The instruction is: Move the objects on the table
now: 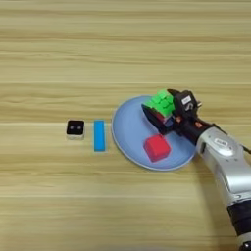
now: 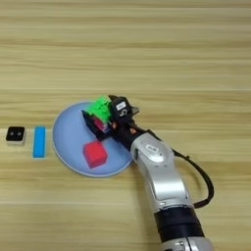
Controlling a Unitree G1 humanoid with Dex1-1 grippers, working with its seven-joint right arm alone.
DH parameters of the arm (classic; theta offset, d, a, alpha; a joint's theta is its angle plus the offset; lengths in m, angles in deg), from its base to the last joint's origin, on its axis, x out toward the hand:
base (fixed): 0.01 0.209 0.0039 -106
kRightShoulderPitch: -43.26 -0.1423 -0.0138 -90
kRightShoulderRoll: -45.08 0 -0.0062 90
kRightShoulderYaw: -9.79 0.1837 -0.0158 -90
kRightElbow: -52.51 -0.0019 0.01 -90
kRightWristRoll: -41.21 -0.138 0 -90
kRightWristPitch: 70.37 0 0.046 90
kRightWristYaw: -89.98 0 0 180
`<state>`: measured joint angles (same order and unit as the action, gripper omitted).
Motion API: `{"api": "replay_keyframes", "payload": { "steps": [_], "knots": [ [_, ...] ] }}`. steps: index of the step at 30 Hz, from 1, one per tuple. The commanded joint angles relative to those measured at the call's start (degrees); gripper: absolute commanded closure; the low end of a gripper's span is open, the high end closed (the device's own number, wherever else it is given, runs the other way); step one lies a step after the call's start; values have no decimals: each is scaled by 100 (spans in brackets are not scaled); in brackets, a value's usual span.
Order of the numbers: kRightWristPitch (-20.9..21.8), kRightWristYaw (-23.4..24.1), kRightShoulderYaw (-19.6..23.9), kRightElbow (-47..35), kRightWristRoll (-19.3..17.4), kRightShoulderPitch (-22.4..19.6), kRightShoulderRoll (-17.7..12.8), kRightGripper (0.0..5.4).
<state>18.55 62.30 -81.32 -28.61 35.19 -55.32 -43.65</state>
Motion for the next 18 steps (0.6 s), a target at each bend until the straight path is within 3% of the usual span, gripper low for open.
{"api": "replay_keyframes", "payload": {
  "steps": [1,13,18],
  "knots": [
    [450,64,272,-449,-271,-319,46,10],
    [668,16,511,-647,-635,-349,162,5],
    [641,-209,589,-872,-977,-344,160,5]
  ]
}}
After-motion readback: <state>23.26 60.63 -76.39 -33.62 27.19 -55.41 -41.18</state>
